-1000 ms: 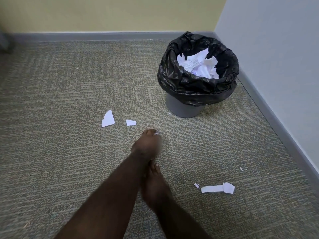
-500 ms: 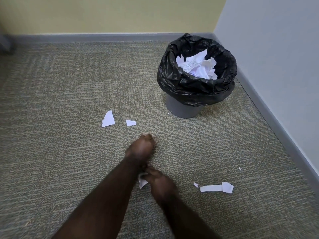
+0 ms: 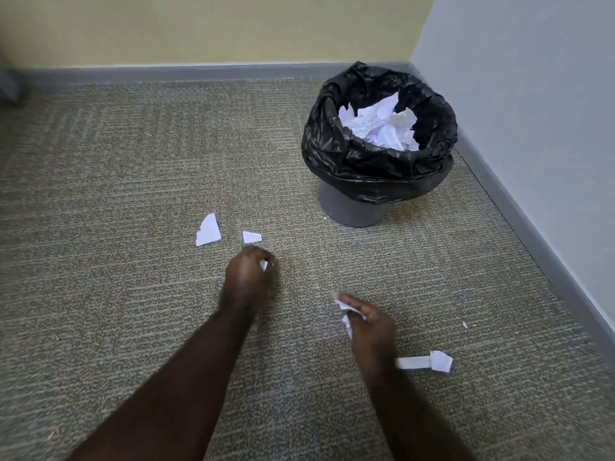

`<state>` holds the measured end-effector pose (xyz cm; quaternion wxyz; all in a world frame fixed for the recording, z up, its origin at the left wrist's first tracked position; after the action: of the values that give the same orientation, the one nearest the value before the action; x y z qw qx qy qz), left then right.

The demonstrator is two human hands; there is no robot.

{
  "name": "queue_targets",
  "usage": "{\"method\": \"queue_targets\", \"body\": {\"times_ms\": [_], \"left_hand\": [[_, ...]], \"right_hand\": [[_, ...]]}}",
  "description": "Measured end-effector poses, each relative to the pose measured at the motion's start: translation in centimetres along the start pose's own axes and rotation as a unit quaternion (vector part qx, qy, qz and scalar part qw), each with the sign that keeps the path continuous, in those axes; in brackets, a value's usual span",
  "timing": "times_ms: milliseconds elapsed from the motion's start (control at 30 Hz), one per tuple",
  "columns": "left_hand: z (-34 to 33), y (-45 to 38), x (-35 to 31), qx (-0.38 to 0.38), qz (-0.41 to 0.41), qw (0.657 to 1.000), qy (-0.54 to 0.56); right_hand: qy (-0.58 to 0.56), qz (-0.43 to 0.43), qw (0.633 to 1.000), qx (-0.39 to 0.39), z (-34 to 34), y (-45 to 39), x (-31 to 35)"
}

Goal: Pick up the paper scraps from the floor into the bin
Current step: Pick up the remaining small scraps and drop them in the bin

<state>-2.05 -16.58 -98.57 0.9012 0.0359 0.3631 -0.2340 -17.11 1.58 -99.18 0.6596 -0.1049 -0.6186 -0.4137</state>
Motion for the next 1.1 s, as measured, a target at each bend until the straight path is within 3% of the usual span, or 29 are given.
{"method": "queue_targets", "body": {"times_ms": [133, 300, 400, 500, 567, 700, 767, 833, 1000, 1100], "left_hand": [[3.0, -2.7, -3.2, -0.079, -0.014, 0.996, 0.049], [7.7, -8.5, -11.0, -0.197, -0.075, 0.968, 0.134], [9.7, -11.5, -16.3, -0.225, -0.135, 0.947, 0.186], [10.5, -14.1, -21.3, -0.225, -0.204, 0.938, 0.169], [9.8, -15.7, -23.5, -0.197, -0.211, 0.946, 0.15], [7.1, -18.1, -25.2, -0.071, -0.12, 0.984, 0.107], [6.2, -18.1, -25.5, 0.022, -0.085, 0.991, 0.104], [5.4, -18.0, -25.5, 0.111, -0.053, 0.985, 0.12], [4.8, -18.2, -25.8, 0.223, -0.033, 0.958, 0.178], [4.9, -18.3, -25.8, 0.169, -0.045, 0.975, 0.138]], "right_hand": [[-0.064, 0.023, 0.996, -0.064, 3.3, -2.1, 4.9], [-0.077, 0.136, 0.979, -0.129, 6.4, -4.1, 15.7], [-0.064, 0.229, 0.96, -0.15, 7.5, -5.8, 22.2], [-0.004, 0.315, 0.931, -0.184, 7.0, -8.3, 28.0], [0.06, 0.328, 0.923, -0.194, 5.9, -9.6, 30.9], [0.237, 0.242, 0.931, -0.135, 3.2, -13.2, 31.9], [0.395, 0.189, 0.892, -0.117, 2.5, -14.6, 30.8], [0.482, 0.148, 0.862, -0.062, 2.1, -15.5, 29.6], [0.517, 0.128, 0.845, 0.054, 2.5, -16.9, 28.7], [0.475, 0.122, 0.871, 0.019, 3.5, -18.5, 28.4]]}}
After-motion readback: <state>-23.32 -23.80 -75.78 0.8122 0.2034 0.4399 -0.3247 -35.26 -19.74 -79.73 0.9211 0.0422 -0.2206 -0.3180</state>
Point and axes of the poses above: each hand's wrist, its own y-axis away from the middle knuckle, its own z-axis out of the back of the hand, x = y × z, the point moved 2 cm from there along -y, towards the middle knuckle, and after that the axes turned 9 degrees about -z, right-handed, at the moved point
